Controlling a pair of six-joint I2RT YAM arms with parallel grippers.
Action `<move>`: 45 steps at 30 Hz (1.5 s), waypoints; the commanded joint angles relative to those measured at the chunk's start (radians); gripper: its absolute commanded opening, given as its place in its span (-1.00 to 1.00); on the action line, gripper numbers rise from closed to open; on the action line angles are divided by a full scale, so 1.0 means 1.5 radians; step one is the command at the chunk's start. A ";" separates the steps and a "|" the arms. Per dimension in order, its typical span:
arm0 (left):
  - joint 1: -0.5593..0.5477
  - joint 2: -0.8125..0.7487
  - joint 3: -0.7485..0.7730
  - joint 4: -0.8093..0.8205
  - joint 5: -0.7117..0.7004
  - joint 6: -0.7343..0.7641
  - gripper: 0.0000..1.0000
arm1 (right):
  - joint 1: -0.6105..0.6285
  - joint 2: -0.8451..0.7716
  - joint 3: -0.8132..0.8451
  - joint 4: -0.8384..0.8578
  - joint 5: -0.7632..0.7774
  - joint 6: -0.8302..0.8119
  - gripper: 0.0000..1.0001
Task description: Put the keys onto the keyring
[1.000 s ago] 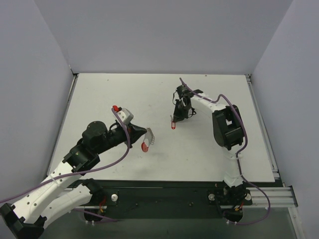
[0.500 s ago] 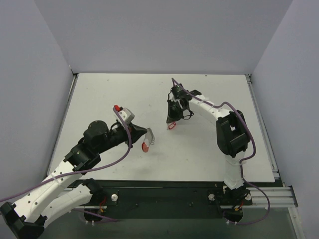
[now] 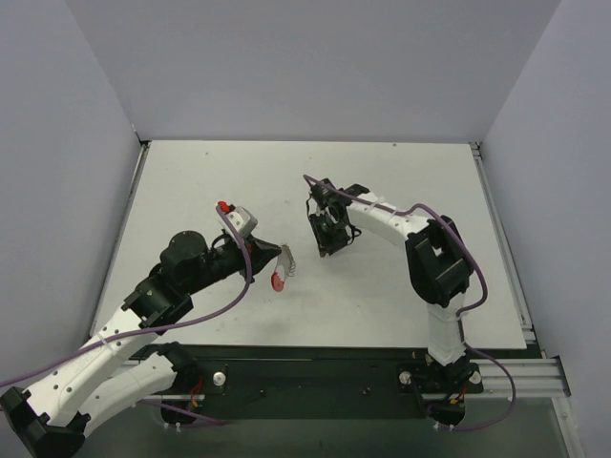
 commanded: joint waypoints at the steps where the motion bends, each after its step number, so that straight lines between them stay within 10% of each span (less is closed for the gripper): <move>1: -0.002 -0.007 0.015 0.025 -0.006 0.002 -1.00 | 0.001 -0.056 -0.006 -0.004 0.064 0.004 -0.35; 12: -0.002 -0.007 0.012 0.025 -0.008 0.001 -1.00 | 0.002 -0.028 -0.002 0.024 0.059 0.057 0.20; 19: -0.002 -0.007 0.011 0.026 -0.008 0.001 -1.00 | 0.005 -0.011 -0.009 0.035 0.073 0.092 -0.24; 45: -0.004 -0.003 0.007 0.032 -0.009 0.000 -1.00 | 0.031 0.003 -0.091 0.153 0.177 0.168 -0.50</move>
